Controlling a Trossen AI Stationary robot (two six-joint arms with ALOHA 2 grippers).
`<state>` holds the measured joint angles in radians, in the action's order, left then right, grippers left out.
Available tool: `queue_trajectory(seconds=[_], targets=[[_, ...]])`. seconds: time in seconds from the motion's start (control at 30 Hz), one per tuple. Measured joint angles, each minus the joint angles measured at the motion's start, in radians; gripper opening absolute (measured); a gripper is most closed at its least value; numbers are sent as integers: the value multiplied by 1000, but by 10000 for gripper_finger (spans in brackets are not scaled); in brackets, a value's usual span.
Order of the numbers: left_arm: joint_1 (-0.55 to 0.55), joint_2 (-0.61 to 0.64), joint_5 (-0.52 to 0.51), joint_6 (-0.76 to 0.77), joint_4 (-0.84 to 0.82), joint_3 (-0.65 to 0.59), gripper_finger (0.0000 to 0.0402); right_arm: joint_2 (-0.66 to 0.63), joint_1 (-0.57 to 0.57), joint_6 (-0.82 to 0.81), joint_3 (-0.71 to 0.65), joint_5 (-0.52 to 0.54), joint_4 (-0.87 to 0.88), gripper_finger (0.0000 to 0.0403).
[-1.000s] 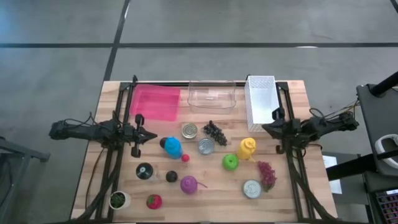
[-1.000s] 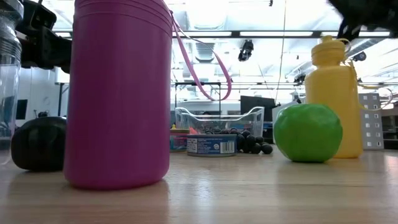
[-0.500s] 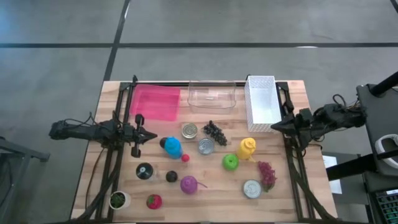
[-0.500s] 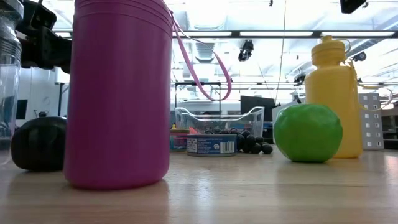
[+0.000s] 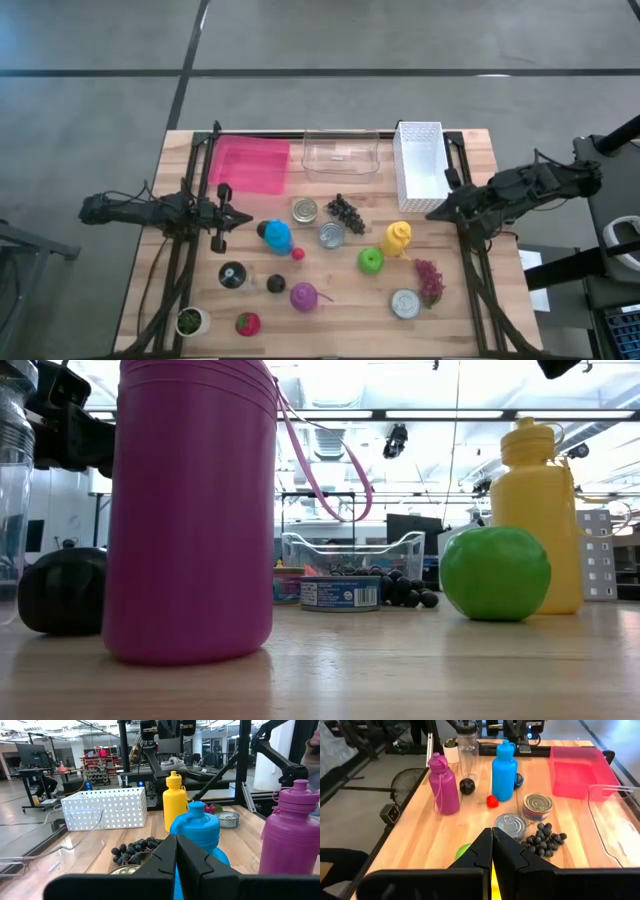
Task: Pick & Place Food Item
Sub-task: Put the yellow water bottle into the white bin
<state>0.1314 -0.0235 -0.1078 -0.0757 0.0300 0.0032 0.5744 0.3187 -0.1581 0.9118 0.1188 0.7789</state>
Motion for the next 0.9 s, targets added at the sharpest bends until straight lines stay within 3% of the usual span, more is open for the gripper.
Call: queue_trajectory(seconds=[0.57, 0.9], targets=[[0, 0, 0, -3, 0, 0, 16, 27, 0, 8, 15, -75, 4, 13], [0, 0, 0, -3, 0, 0, 16, 79, 0, 24, 15, -78, 12, 87]])
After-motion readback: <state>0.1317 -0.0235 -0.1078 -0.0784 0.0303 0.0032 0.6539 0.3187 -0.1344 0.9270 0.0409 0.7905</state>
